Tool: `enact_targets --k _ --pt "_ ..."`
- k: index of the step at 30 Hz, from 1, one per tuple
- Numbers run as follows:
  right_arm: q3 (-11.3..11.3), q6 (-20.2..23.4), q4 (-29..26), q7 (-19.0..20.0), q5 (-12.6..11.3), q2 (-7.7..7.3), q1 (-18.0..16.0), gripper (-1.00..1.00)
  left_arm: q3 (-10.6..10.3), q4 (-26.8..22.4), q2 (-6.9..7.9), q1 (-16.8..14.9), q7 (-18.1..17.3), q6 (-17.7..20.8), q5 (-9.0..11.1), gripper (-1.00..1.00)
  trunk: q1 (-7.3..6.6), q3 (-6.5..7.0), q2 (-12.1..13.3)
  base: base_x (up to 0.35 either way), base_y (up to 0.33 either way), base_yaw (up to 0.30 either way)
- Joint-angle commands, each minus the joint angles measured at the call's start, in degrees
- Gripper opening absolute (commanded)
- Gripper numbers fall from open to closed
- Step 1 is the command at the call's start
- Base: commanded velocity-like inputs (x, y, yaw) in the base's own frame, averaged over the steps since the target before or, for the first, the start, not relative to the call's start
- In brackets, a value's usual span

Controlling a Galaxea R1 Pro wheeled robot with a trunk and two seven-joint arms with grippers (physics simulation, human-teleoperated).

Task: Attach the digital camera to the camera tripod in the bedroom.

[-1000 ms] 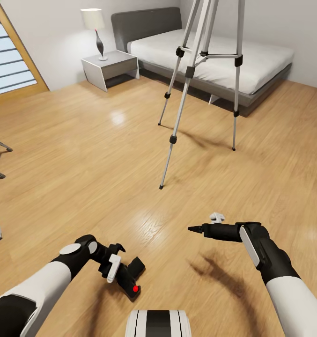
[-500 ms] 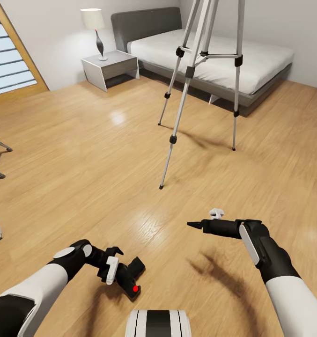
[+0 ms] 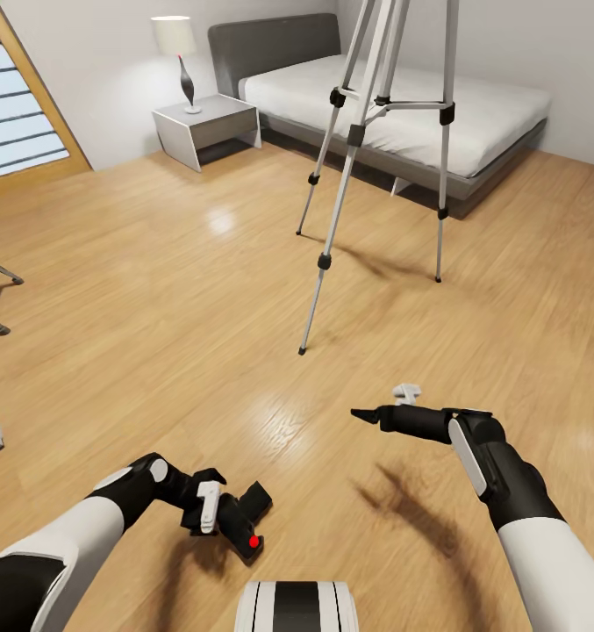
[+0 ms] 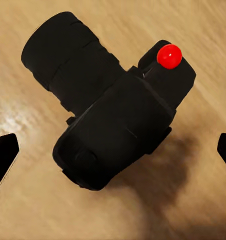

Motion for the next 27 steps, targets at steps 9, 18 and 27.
enact_targets --k 9,18,27 --pt "-0.1 -1.0 0.0 0.0 -0.2 0.0 0.0 1.0 2.9 -3.0 0.0 0.0 -3.0 2.7 2.7 1.0 -0.01 -0.04 0.0 0.0 0.0 0.0" --pt "-0.1 -1.0 0.0 0.0 -0.2 0.0 0.0 1.0 5.8 -5.9 -0.23 0.0 -5.9 5.6 5.7 1.0 -0.01 -0.04 0.0 0.0 0.0 0.0" --pt "-0.1 -1.0 0.0 0.0 -0.2 -0.03 0.0 1.0 8.0 -8.8 -0.49 0.0 -8.7 8.6 8.6 1.0 -0.01 -0.04 0.0 0.0 0.0 0.0"
